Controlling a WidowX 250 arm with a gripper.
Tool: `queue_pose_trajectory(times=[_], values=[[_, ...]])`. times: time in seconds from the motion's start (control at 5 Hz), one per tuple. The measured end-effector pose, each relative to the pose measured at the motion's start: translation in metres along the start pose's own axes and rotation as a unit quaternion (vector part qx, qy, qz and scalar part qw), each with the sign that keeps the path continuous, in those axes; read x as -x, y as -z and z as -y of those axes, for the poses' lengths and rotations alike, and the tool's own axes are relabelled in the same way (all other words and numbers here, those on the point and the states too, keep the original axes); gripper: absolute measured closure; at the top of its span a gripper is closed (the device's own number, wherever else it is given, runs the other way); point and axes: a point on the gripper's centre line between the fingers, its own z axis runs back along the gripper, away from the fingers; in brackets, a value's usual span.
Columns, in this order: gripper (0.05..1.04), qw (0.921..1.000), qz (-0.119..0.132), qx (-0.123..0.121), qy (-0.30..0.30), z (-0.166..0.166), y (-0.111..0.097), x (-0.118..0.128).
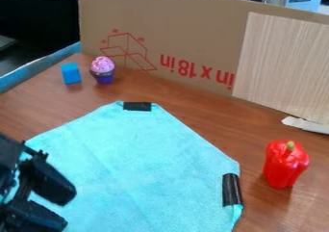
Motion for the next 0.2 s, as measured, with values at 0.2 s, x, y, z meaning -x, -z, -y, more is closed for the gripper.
queue_pose_trajectory(times=[0.2], values=[[0.089, 0.9997, 0.014, -0.01, -0.017, -0.0145, -0.0167, -0.0158]])
